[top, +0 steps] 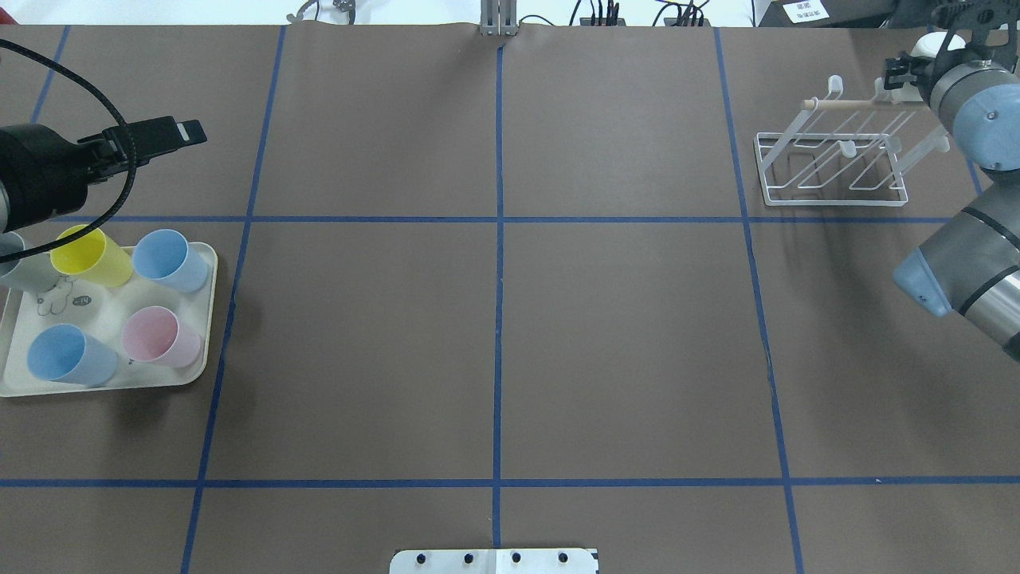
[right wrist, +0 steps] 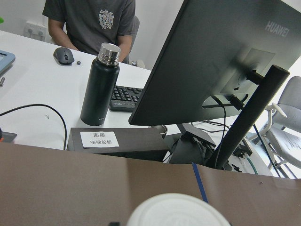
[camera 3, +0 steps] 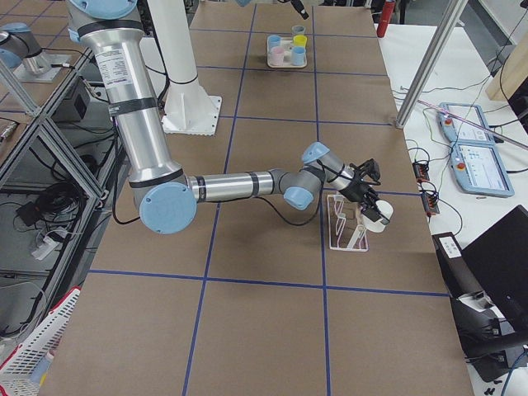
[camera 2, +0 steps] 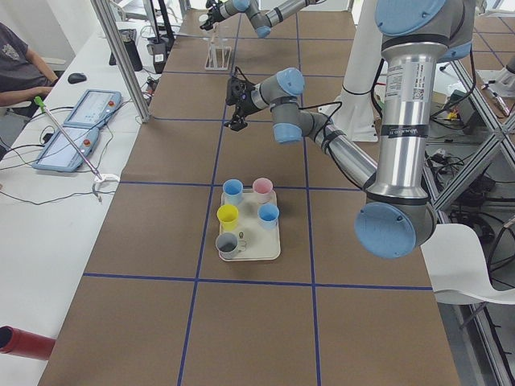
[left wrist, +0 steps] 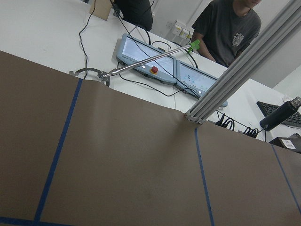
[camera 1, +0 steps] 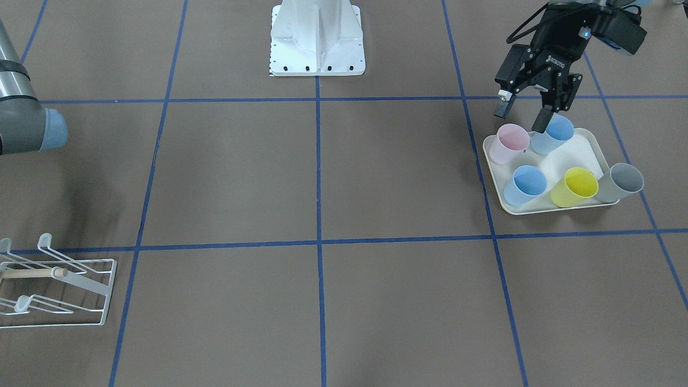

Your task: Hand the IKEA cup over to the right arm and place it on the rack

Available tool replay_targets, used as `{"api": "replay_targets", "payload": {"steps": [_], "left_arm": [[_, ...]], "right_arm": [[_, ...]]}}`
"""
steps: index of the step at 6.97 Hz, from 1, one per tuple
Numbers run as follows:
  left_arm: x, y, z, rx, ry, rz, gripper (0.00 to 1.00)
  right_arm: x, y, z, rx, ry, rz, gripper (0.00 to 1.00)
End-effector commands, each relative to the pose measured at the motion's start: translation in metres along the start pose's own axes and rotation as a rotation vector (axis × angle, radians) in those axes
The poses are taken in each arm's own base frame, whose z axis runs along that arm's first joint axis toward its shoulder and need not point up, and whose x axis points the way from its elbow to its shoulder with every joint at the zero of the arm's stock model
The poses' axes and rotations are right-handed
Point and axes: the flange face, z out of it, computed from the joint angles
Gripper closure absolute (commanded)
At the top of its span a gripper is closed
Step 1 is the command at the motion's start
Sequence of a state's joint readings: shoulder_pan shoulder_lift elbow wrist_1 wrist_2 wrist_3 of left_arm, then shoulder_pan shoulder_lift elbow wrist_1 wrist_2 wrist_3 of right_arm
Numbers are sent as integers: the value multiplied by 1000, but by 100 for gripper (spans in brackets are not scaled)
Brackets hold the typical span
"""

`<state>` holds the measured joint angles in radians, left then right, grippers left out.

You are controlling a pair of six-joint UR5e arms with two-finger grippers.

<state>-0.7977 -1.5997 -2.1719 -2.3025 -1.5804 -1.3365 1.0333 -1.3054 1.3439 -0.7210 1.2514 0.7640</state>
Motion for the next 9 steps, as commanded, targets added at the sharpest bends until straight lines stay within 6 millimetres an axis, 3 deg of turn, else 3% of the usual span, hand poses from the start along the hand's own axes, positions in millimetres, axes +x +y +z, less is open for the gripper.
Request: {"api": "replay_targets", "payload": {"steps": [1, 3, 5, 7, 9], "left_arm": [[1, -1, -1, 3, 3, -1, 0], [0, -6, -4, 12, 2, -3, 0], [-21, -44, -17, -41, -5, -3, 0], [-56, -75, -17, -53, -55, 60, 0], [-102, -101, -10, -107, -119, 160, 0]], "right_arm": [[-2, -4, -4, 9, -8, 5, 0], [-8, -16, -15, 31, -30, 9, 0], [-14, -40, -45, 75, -79, 37, 0], [3, -61, -91, 117, -141, 96, 0], [2, -84, -143, 158, -230, 319, 0]]}}
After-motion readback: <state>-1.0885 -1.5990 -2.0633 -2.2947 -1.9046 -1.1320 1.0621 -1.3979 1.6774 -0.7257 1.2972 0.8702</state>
